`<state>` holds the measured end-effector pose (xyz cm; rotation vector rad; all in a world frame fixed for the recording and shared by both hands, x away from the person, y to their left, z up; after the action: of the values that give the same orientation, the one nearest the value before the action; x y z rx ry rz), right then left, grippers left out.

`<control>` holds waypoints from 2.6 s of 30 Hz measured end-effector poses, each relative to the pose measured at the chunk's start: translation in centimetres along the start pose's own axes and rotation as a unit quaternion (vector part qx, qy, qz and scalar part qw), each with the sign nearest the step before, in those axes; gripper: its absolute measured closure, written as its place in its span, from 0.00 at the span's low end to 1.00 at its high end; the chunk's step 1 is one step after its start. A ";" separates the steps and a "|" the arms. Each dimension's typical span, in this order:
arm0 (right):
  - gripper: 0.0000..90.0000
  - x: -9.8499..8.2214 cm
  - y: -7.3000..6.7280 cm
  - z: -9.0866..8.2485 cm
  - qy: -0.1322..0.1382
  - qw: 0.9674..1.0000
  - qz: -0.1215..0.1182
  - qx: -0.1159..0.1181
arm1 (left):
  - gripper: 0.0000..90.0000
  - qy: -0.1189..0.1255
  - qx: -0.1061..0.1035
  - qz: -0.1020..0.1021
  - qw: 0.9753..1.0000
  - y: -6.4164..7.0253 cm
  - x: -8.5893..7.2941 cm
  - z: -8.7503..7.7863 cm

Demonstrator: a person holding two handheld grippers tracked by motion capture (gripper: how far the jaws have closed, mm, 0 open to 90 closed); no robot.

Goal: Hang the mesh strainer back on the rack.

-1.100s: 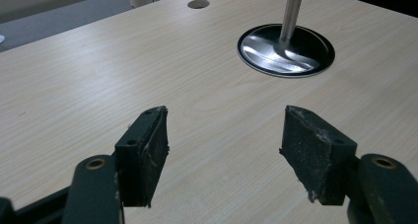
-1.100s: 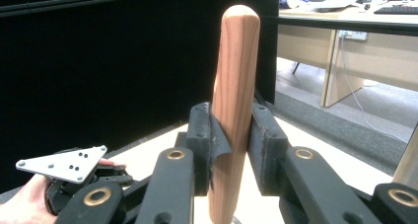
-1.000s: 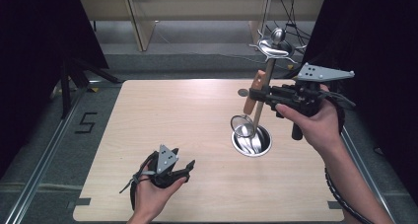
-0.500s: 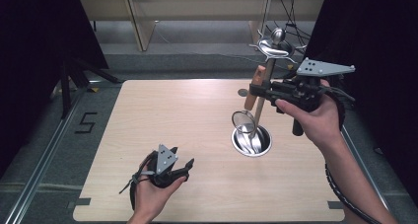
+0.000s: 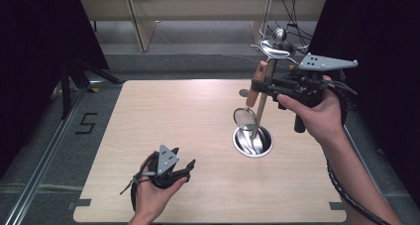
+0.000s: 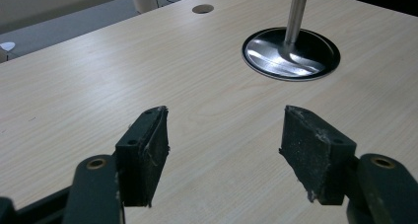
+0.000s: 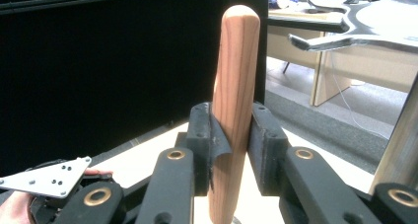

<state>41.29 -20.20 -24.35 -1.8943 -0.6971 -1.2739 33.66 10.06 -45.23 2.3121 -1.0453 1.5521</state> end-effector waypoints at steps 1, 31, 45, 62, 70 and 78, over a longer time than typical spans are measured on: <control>0.82 0.0 0.0 0.0 0.001 1.000 0.003 -0.003 | 0.38 0.000 0.000 0.000 1.000 0.0 0.0 0.0; 0.82 0.6 1.2 -0.1 -0.005 1.000 0.031 0.005 | 0.38 0.001 0.000 -0.005 1.000 0.0 0.0 0.0; 0.82 0.7 1.7 -0.1 -0.008 0.999 0.036 -0.001 | 0.38 -0.001 -0.001 -0.006 1.000 0.0 0.0 0.1; 0.82 0.7 2.3 -0.1 -0.005 1.000 0.031 -0.004 | 0.38 -0.001 -0.004 -0.008 1.000 -0.2 -0.2 0.1; 0.82 0.8 2.6 0.0 -0.005 0.999 0.031 -0.007 | 0.38 -0.002 -0.004 -0.009 1.000 -0.2 -0.2 0.1; 0.82 0.8 2.7 0.0 -0.004 0.999 0.032 -0.010 | 0.38 -0.002 -0.003 -0.010 1.000 -0.2 -0.2 0.1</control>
<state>43.66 -21.72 -24.36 -1.9242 -0.6247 -1.2381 33.83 10.23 -45.41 2.3148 -1.0239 1.5355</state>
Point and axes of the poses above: each handheld gripper's, and its own axes: z roughly forward along the jaws, x roughly out of its top, y roughly to its right, the point moved 3 cm from there along z, roughly forward along the jaws, and after that the axes turned 10 degrees about z, right-handed, at the moved point
